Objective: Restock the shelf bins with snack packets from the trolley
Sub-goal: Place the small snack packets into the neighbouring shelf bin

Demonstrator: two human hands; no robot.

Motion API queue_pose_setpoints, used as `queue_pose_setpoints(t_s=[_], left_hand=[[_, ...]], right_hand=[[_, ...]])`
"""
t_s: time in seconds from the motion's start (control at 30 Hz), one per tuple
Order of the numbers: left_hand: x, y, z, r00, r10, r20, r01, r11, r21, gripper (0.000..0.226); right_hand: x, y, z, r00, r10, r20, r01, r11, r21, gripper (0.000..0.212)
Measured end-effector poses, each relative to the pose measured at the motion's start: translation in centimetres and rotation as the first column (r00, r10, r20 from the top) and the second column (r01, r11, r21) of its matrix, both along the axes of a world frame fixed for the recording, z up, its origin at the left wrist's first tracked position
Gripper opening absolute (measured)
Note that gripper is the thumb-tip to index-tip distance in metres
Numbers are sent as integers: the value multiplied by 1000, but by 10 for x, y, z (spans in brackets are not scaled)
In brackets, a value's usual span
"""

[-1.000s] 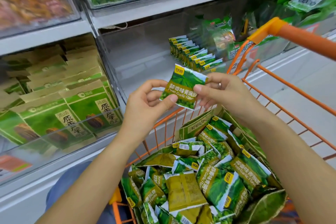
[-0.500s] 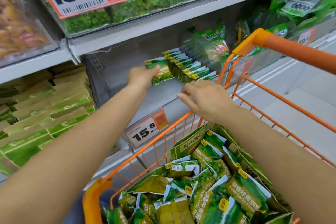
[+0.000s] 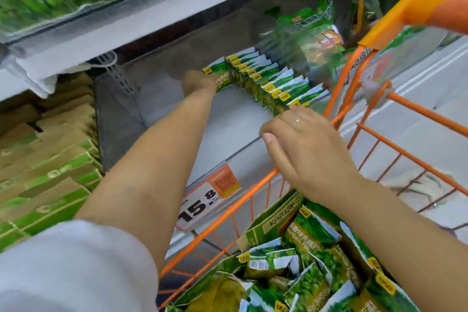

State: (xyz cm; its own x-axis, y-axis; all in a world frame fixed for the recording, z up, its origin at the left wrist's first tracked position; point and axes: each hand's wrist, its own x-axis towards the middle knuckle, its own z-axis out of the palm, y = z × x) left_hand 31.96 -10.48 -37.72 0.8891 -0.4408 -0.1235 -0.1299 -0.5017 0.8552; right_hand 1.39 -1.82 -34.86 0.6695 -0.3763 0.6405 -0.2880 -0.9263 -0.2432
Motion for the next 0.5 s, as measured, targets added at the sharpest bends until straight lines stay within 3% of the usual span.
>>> queue_pose_setpoints(t_s=[0.1, 0.23, 0.37, 0.43, 0.5], left_hand=[[2, 4, -6, 998, 25, -64, -26, 1000, -16, 31], [-22, 22, 6, 988, 56, -142, -76, 988, -132, 48], [-69, 53, 53, 946, 26, -323, -125, 948, -293, 12], [-100, 83, 83, 934, -99, -342, -30, 935, -353, 15], [-135, 121, 109, 940, -275, -202, 186, 909, -374, 14]], right_hand=[[0, 0, 0, 1000, -3, -1, 3, 1000, 18, 36], [0, 0, 1, 1000, 4, -6, -4, 1000, 21, 32], [-2, 3, 10, 997, -6, -82, 14, 994, 104, 32], [-5, 7, 21, 977, 9, -215, 33, 981, 191, 33], [-8, 10, 33, 950, 68, -304, 6, 972, 235, 32]])
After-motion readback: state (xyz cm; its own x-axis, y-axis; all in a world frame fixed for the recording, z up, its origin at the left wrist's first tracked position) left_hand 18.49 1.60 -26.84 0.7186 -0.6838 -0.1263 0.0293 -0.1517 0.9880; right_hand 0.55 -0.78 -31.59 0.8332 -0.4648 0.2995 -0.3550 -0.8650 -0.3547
